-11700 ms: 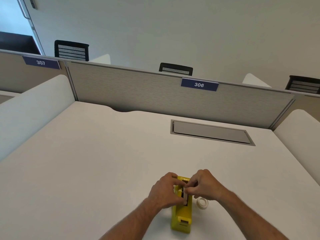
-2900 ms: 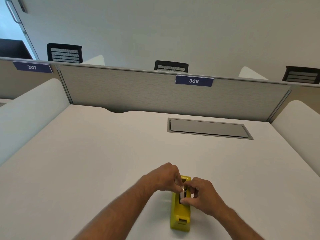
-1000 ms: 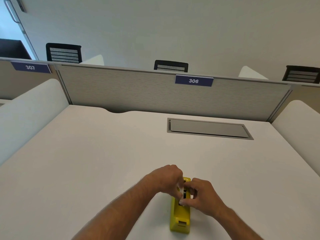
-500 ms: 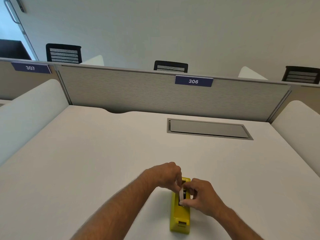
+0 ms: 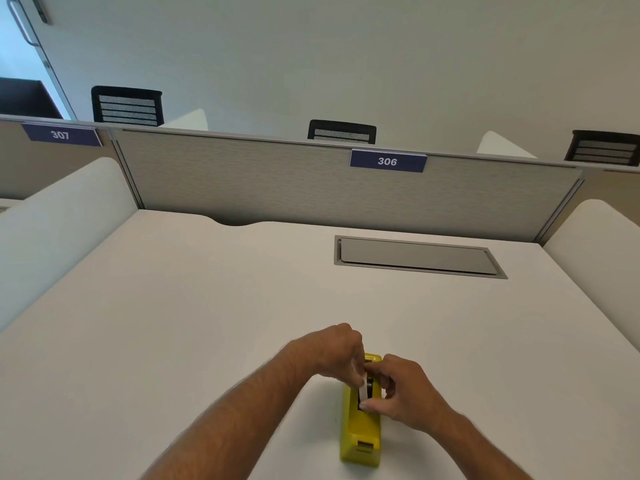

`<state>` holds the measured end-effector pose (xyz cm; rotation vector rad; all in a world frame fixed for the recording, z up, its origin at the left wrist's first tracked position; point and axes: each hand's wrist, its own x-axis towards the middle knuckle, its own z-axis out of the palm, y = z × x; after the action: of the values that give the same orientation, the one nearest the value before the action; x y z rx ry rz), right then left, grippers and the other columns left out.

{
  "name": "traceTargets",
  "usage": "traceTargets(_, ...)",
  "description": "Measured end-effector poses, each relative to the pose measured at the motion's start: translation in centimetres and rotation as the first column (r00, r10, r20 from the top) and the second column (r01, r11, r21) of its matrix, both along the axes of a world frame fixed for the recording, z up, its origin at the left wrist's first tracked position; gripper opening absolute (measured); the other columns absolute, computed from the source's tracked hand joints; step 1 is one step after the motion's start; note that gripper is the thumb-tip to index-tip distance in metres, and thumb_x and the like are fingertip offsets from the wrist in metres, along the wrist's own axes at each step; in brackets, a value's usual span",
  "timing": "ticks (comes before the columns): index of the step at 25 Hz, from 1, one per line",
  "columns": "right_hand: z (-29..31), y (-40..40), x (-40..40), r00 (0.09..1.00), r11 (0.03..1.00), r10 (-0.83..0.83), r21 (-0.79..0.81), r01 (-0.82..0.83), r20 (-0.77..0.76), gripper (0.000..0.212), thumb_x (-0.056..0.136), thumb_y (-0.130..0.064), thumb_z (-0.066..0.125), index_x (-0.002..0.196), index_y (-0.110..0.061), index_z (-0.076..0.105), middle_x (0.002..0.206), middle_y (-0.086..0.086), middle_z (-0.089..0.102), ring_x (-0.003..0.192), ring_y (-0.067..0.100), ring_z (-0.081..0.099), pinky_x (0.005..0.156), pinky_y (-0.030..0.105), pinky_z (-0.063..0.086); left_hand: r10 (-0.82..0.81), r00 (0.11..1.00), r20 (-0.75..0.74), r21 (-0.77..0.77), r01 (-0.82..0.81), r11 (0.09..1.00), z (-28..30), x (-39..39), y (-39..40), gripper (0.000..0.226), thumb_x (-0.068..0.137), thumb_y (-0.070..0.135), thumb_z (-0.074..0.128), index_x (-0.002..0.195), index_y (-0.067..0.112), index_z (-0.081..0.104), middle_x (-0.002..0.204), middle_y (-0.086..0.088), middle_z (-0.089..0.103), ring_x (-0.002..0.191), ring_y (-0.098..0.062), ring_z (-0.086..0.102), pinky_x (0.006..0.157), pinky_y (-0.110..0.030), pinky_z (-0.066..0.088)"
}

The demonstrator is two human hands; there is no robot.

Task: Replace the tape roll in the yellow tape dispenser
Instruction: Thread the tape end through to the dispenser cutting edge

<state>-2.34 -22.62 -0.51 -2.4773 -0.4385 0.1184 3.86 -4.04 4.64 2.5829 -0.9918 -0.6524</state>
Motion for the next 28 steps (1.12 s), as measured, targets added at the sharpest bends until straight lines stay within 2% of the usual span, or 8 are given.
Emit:
traceTargets(4,0.33,0.07,0.45,0.999,0.999,0.032,-0.018,-0.032,-0.015,0.052,0.062,-0.063,0.076,0.104,-0.032,0.074,0.068,-0.020,0.049,0.065,0.003,0.050,0.058,0.015,0.041,0.032,0.999,-0.015,-0.031,-0.032,0.999,0.12,0.01,0.09,0.025,0.086,0.025,0.075,0.106,0.011,0.077,0.097,-0.008,0.074,0.085,-0.021,0.067,0.080,-0.035,0.058)
traceTargets(9,0.38,-0.06,0.54,0.999,1.000,-0.012,0.010,0.012,-0.037,0.044,0.063,-0.061,0.075,0.097,-0.034,0.075,0.071,-0.015,0.058,0.072,0.009,0.056,0.061,0.019,0.047,0.038,0.999,-0.037,-0.059,-0.040,0.997,0.20,0.01,0.36,0.026,0.084,0.024,0.077,0.107,0.010,0.077,0.099,-0.008,0.075,0.086,-0.021,0.068,0.081,-0.036,0.059)
traceTargets(14,0.48,0.01,0.64,0.999,1.000,0.001,-0.011,-0.001,-0.048,0.030,0.060,-0.061,0.079,0.083,-0.046,0.065,0.069,-0.015,0.055,0.066,0.006,0.051,0.059,0.018,0.040,0.012,1.000,0.025,-0.024,-0.011,1.000,0.12,-0.50,0.05,0.040,0.077,0.035,0.083,0.111,0.016,0.075,0.105,-0.004,0.074,0.092,-0.017,0.066,0.083,-0.035,0.058)
traceTargets(18,0.44,0.11,0.61,0.999,1.000,-0.007,-0.028,0.005,-0.049,0.030,0.059,-0.060,0.081,0.077,-0.047,0.060,0.067,-0.015,0.052,0.063,0.005,0.048,0.056,0.016,0.038,-0.027,0.997,0.075,0.028,0.025,0.999,0.12,-0.63,-0.18,0.046,0.075,0.042,0.083,0.114,0.018,0.074,0.107,-0.002,0.073,0.098,-0.017,0.064,0.084,-0.035,0.057)
traceTargets(22,0.45,0.20,0.50,0.998,1.000,-0.021,-0.019,0.020,-0.051,0.034,0.059,-0.060,0.081,0.084,-0.041,0.067,0.067,-0.016,0.052,0.063,0.006,0.049,0.056,0.016,0.039,-0.057,0.995,0.080,0.041,0.054,0.998,0.14,-0.58,-0.20,0.046,0.078,0.041,0.081,0.116,0.017,0.072,0.109,-0.003,0.072,0.099,-0.019,0.064,0.082,-0.033,0.055)
traceTargets(25,0.42,0.19,0.54,0.999,1.000,-0.015,-0.022,0.014,-0.031,0.044,0.060,-0.060,0.079,0.094,-0.033,0.073,0.067,-0.016,0.051,0.064,0.006,0.049,0.056,0.015,0.038,-0.072,0.996,0.048,0.020,0.072,0.997,0.21,-0.31,0.01,0.040,0.082,0.034,0.080,0.116,0.015,0.073,0.110,-0.005,0.073,0.099,-0.019,0.066,0.082,-0.031,0.055)
traceTargets(28,0.44,0.24,0.46,0.999,1.000,-0.013,-0.022,0.012,-0.031,0.044,0.061,-0.059,0.079,0.095,-0.033,0.073,0.069,-0.015,0.052,0.064,0.006,0.049,0.056,0.014,0.039,-0.078,0.997,0.028,-0.006,0.078,0.997,0.30,-0.02,0.19,0.033,0.084,0.026,0.078,0.114,0.014,0.074,0.108,-0.006,0.074,0.094,-0.019,0.067,0.080,-0.029,0.054)
